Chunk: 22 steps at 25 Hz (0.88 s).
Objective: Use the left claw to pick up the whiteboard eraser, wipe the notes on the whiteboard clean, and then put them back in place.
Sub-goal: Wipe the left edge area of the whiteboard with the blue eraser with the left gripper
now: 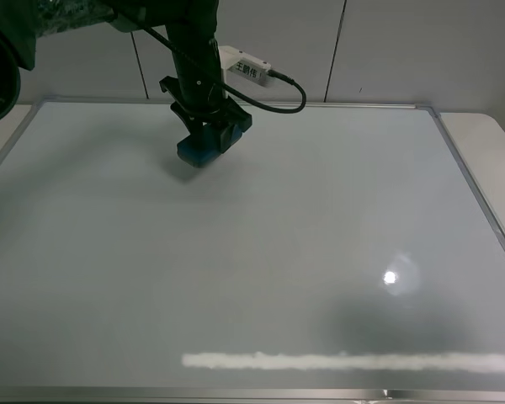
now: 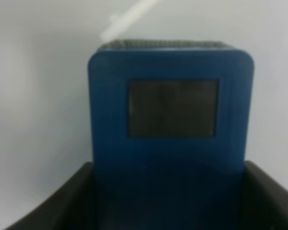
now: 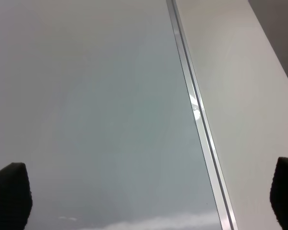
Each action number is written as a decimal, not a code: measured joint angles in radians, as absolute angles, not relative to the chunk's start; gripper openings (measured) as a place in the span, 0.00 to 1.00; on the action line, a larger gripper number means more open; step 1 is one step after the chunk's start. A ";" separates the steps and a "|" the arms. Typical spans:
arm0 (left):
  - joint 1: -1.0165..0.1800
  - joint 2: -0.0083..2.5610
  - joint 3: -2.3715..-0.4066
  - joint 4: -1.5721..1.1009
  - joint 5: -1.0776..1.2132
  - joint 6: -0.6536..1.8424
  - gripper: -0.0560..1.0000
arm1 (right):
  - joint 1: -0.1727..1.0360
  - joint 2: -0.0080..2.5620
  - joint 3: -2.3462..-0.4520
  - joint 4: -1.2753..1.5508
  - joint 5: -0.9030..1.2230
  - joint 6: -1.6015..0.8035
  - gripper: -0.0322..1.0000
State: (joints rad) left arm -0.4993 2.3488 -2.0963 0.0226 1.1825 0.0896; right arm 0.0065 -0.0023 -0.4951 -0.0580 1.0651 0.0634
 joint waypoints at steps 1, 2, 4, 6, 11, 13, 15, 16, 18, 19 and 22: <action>-0.499 2.338 -2.096 0.023 1.194 0.087 0.58 | 0.006 -0.002 -0.495 -0.058 1.065 0.063 0.99; -0.497 2.329 -2.096 0.023 1.201 0.084 0.58 | 0.006 -0.002 -0.495 -0.058 1.065 0.063 0.99; -0.495 2.313 -2.096 0.020 1.203 0.069 0.58 | 0.006 -0.002 -0.495 -0.058 1.065 0.063 0.99; -0.491 2.290 -2.096 0.013 1.208 0.052 0.58 | 0.006 -0.002 -0.495 -0.058 1.065 0.063 0.99; -0.489 2.186 -1.981 -0.035 1.195 0.010 0.58 | 0.006 -0.002 -0.495 -0.058 1.065 0.063 0.99; -0.489 2.108 -1.854 -0.037 1.140 0.000 0.58 | 0.006 -0.002 -0.495 -0.058 1.065 0.063 0.99; -0.489 2.043 -1.743 -0.038 1.067 -0.012 0.58 | 0.006 -0.002 -0.495 -0.058 1.065 0.063 0.99; -0.483 2.017 -1.680 -0.038 1.032 -0.018 0.58 | 0.006 -0.002 -0.495 -0.058 1.065 0.063 0.99; -0.464 1.970 -1.582 -0.044 0.981 -0.029 0.58 | 0.006 -0.002 -0.495 -0.058 1.065 0.063 0.99; -0.446 1.950 -1.539 -0.044 0.962 -0.034 0.58 | 0.006 -0.002 -0.495 -0.058 1.065 0.063 0.99; -0.373 1.911 -1.452 -0.044 0.936 -0.040 0.58 | 0.006 -0.002 -0.495 -0.058 1.065 0.063 0.99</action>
